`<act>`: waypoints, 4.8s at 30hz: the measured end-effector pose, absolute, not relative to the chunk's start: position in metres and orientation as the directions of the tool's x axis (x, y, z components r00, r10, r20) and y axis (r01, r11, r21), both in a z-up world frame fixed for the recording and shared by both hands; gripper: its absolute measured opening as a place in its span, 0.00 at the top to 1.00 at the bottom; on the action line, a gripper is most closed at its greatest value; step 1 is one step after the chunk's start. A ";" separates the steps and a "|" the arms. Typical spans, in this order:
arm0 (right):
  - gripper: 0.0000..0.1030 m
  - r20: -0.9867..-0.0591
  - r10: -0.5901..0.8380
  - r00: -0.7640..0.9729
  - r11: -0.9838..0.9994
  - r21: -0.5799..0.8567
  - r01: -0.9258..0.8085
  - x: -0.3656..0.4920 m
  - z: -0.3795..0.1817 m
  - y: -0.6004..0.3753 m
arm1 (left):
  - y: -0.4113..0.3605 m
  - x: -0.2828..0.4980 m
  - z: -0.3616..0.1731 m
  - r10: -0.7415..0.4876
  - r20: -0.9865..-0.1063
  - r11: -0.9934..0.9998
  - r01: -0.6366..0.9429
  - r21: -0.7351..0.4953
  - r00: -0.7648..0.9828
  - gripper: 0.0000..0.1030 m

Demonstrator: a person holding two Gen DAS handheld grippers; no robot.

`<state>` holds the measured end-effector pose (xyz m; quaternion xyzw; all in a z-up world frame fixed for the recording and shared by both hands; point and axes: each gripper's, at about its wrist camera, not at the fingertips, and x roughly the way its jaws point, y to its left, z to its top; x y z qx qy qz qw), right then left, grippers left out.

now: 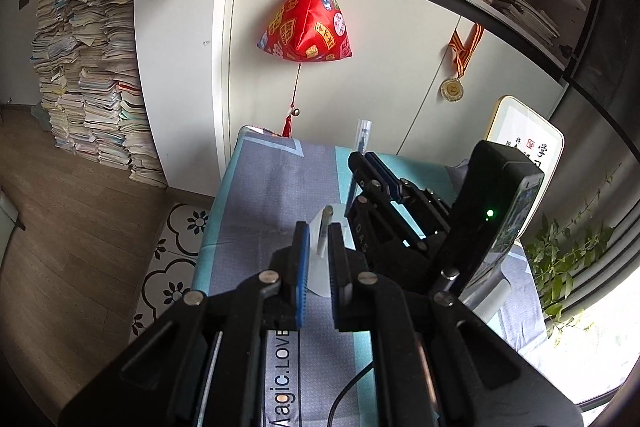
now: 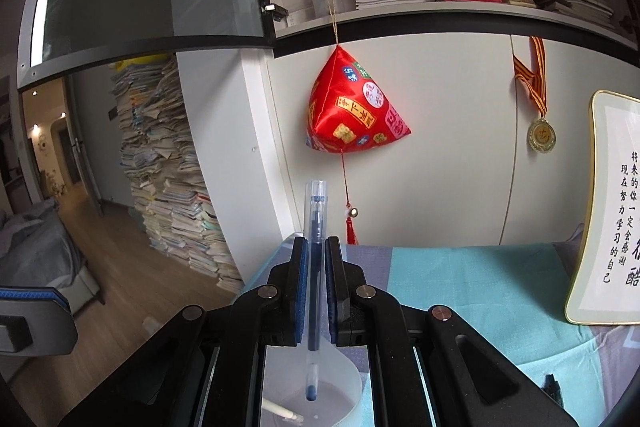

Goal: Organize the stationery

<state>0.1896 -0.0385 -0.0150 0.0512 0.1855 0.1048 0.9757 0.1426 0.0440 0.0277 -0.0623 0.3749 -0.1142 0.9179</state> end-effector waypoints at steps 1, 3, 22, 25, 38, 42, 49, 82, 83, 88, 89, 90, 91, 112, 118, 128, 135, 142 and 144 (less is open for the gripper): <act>0.94 -0.354 0.222 0.908 0.973 0.141 -0.183 0.189 -0.015 -0.040 | 0.043 0.142 0.027 -0.256 -0.675 0.966 0.163 -0.199 0.692 0.94; 0.94 -0.352 0.227 0.908 0.970 0.161 -0.180 0.188 -0.015 -0.044 | 0.043 0.142 0.027 -0.254 -0.676 0.967 0.164 -0.195 0.692 0.94; 0.29 -0.392 0.231 0.891 0.969 0.173 -0.175 0.144 0.013 -0.091 | 0.032 0.122 0.018 -0.261 -0.681 0.965 0.178 -0.192 0.684 0.87; 0.27 -0.430 0.197 0.881 0.979 0.141 -0.150 0.137 0.019 -0.096 | 0.025 0.116 0.015 -0.255 -0.682 0.967 0.181 -0.179 0.685 0.72; 0.08 -0.624 0.125 0.771 0.991 0.120 -0.064 0.101 0.017 -0.142 | 0.001 0.095 -0.001 -0.229 -0.706 0.973 0.188 -0.136 0.670 0.27; 0.02 -0.667 0.086 0.740 0.995 0.101 -0.024 0.091 0.009 -0.162 | -0.009 0.092 -0.009 -0.223 -0.721 0.973 0.199 -0.120 0.656 0.21; 0.01 -0.720 0.030 0.693 0.996 0.081 0.041 0.082 -0.001 -0.197 | -0.025 0.088 -0.023 -0.232 -0.754 0.969 0.212 -0.126 0.615 0.16; 0.01 -0.917 -0.044 0.397 0.992 0.007 0.128 0.132 -0.076 -0.244 | -0.117 0.095 -0.094 -0.224 -0.892 0.958 0.259 -0.126 0.394 0.15; 0.01 -0.919 -0.048 0.391 0.992 0.003 0.129 0.133 -0.077 -0.244 | -0.118 0.096 -0.096 -0.222 -0.895 0.958 0.257 -0.127 0.386 0.15; 0.01 -0.923 -0.062 0.379 0.988 -0.003 0.153 0.136 -0.081 -0.248 | -0.123 0.101 -0.104 -0.197 -0.908 0.961 0.254 -0.105 0.369 0.15; 0.01 -0.924 -0.058 0.378 0.988 0.001 0.153 0.136 -0.081 -0.249 | -0.124 0.102 -0.105 -0.193 -0.909 0.962 0.253 -0.102 0.368 0.15; 0.01 -0.925 -0.059 0.376 0.988 -0.001 0.153 0.137 -0.082 -0.250 | -0.124 0.103 -0.106 -0.191 -0.910 0.962 0.252 -0.101 0.367 0.15; 0.01 -0.925 -0.067 0.374 0.988 -0.009 0.153 0.138 -0.082 -0.249 | -0.124 0.103 -0.107 -0.189 -0.911 0.963 0.252 -0.099 0.366 0.15; 0.39 -0.941 -0.051 0.334 0.995 -0.019 0.100 0.150 -0.103 -0.233 | -0.127 0.118 -0.120 -0.239 -0.914 0.954 0.256 -0.158 0.328 0.48; 0.58 -0.943 -0.025 0.332 0.998 -0.005 0.058 0.153 -0.101 -0.223 | -0.125 0.121 -0.116 -0.318 -0.905 0.933 0.262 -0.246 0.283 0.74; 0.90 -0.941 0.006 0.338 0.999 0.017 0.031 0.159 -0.102 -0.208 | -0.120 0.119 -0.111 -0.333 -0.897 0.929 0.264 -0.259 0.292 0.91; 0.90 -0.934 0.017 0.357 0.998 0.035 0.043 0.148 -0.099 -0.217 | -0.115 0.114 -0.107 -0.339 -0.885 0.925 0.283 -0.253 0.318 0.94; 0.90 -0.929 0.028 0.370 0.997 0.052 0.055 0.138 -0.089 -0.229 | -0.117 0.117 -0.109 -0.366 -0.883 0.915 0.285 -0.285 0.293 0.94; 0.90 -0.927 0.032 0.372 0.997 0.055 0.052 0.137 -0.087 -0.229 | -0.121 0.120 -0.114 -0.339 -0.895 0.924 0.278 -0.261 0.288 0.94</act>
